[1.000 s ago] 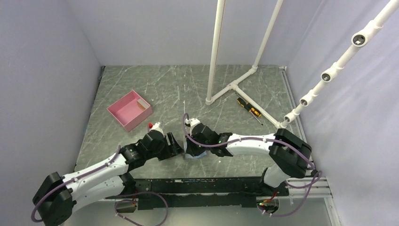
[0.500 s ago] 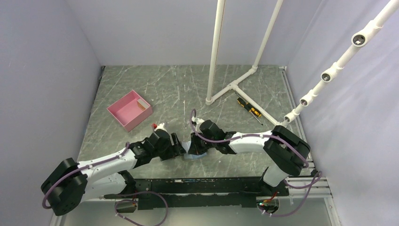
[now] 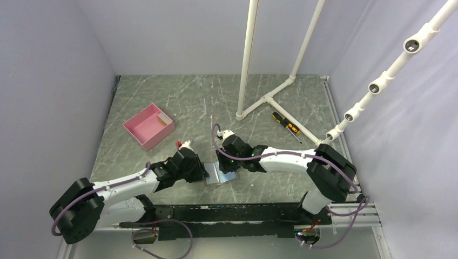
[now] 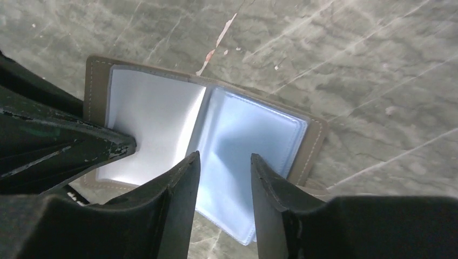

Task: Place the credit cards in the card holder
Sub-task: Open the card holder at the center of the board.

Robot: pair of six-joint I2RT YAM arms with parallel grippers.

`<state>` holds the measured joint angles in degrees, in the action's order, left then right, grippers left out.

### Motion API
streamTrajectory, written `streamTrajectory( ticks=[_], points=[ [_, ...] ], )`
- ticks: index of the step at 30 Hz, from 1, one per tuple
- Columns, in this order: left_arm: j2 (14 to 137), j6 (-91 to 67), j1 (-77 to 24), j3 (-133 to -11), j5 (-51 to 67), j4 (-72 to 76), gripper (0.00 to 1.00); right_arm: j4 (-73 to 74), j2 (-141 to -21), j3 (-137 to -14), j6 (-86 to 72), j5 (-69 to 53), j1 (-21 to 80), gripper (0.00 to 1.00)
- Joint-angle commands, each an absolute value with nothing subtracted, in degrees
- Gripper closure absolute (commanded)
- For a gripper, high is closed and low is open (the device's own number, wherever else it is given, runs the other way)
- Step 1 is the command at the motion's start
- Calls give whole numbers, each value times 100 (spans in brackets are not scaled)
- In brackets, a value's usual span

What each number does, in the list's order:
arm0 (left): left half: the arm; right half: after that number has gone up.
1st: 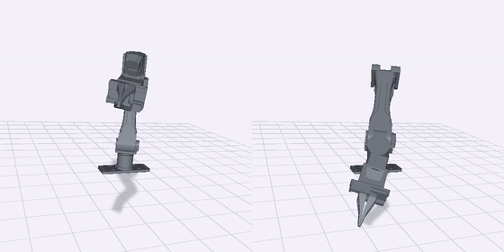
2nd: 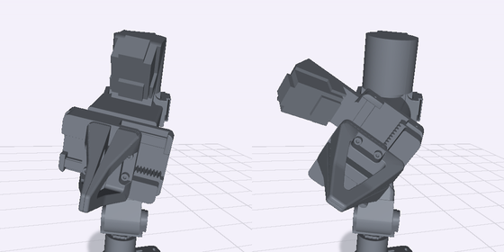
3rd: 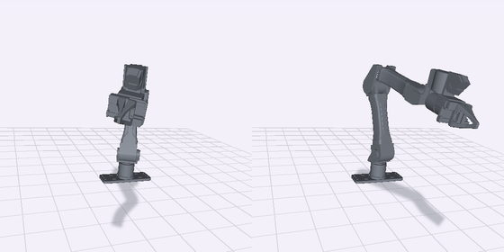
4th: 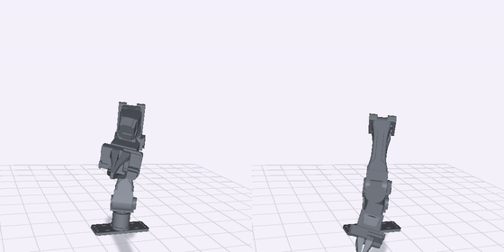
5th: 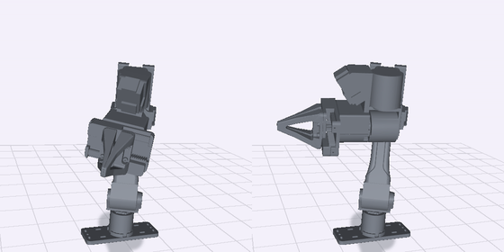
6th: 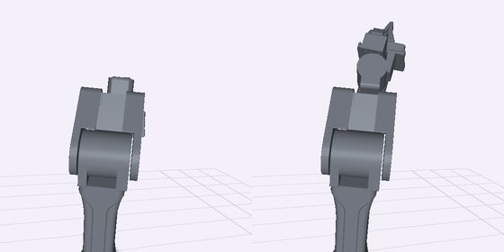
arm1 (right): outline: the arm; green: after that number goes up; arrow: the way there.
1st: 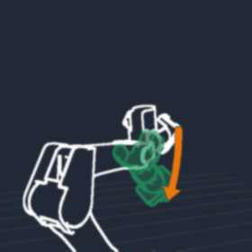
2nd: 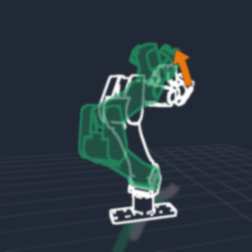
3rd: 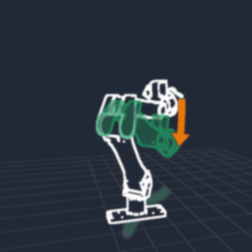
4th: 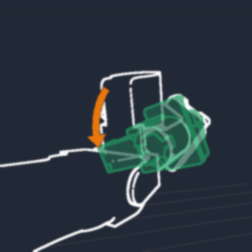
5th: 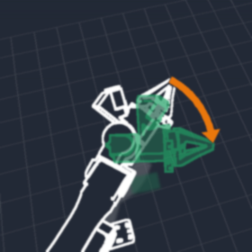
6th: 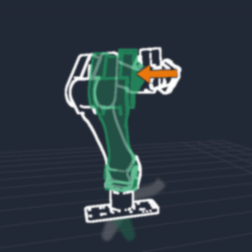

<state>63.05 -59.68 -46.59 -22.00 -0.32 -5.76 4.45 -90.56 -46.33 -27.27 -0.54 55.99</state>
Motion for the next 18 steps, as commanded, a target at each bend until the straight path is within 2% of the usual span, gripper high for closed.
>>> streamTrajectory(
  ticks=[1,11,18],
  points=[
    [6092,-6001,-4667,-2252,-66,-424,79,1199,-8947,-5071,-2327,749,5735,56],
    [5715,-6262,-4666,-1978,-114,-102,96,1641,-9361,-5582,-2272,1228,6170,43],
    [5756,-6376,-4664,-1868,-62,140,100,1713,-9713,-5754,-2567,1471,6378,37]
  ],
)
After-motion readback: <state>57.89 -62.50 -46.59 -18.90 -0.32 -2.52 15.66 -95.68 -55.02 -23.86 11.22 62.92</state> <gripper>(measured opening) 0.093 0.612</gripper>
